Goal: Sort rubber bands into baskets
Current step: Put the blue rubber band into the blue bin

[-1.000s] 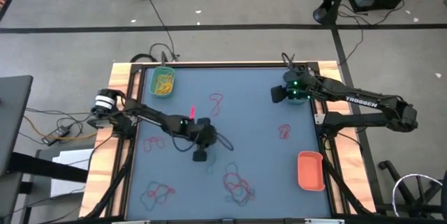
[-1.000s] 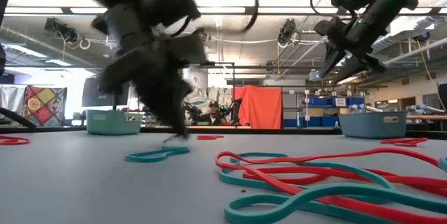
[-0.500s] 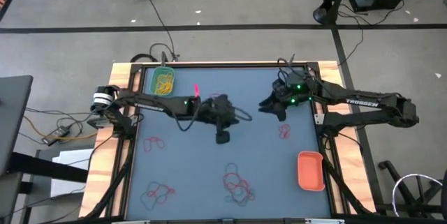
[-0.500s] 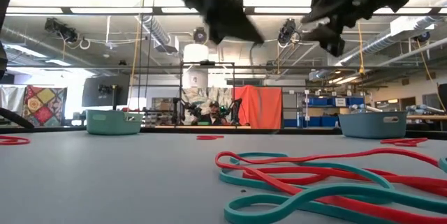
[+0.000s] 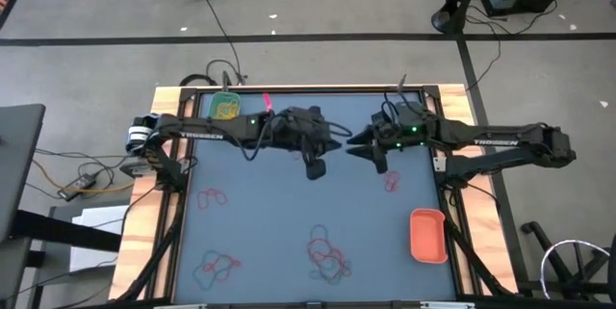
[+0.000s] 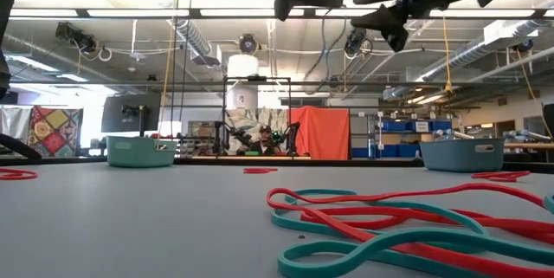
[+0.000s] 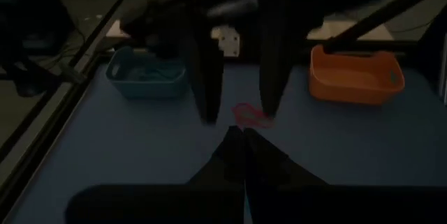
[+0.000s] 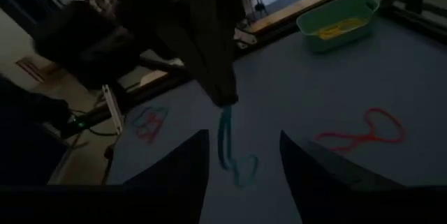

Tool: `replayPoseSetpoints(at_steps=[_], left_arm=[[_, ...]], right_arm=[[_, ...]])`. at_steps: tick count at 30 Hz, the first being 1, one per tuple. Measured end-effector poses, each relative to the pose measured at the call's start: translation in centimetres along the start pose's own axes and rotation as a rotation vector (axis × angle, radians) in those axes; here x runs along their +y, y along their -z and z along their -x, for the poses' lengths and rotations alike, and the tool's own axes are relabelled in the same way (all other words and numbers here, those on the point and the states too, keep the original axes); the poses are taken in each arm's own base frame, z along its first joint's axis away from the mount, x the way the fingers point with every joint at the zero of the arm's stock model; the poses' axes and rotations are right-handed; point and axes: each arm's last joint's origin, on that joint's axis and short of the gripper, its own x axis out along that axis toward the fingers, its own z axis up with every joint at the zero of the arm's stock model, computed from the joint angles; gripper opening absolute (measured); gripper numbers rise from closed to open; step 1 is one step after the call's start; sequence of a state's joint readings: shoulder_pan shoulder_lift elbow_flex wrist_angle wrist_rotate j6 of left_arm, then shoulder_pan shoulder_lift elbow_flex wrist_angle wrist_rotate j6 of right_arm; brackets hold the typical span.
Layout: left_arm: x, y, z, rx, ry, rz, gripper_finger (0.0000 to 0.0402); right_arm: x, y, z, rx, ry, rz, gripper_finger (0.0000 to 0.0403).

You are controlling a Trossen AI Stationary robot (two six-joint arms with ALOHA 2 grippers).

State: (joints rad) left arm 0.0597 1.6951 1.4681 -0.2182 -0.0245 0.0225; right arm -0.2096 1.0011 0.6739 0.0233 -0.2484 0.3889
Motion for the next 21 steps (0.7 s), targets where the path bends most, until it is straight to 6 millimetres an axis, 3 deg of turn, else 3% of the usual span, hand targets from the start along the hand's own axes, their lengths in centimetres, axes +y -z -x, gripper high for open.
replayPoseSetpoints(at_steps=[9,12,16,21], left_arm=[[0.5,-0.3,0.2,-0.002,-0.001,0.005,0.0000],[0.5,-0.2,0.2,0.008,-0.001,0.006,0.0000],[0.5,-0.2,0.2,0.007,-0.002,0.073,0.0007],[1.8,0.1,0.2,0.035,-0.010,0.241,0.0048]], right_arm=[[-0.1,0.4,-2.5,-0.001,-0.061,-0.027,0.0179],[-0.3,0.7,-2.9,0.014,-0.039,-0.069,0.0139],[-0.4,0.7,-3.1,0.017,-0.024,-0.072,0.0027],[-0.7,0.4,-2.8,-0.040,0.070,-0.107,0.0007]])
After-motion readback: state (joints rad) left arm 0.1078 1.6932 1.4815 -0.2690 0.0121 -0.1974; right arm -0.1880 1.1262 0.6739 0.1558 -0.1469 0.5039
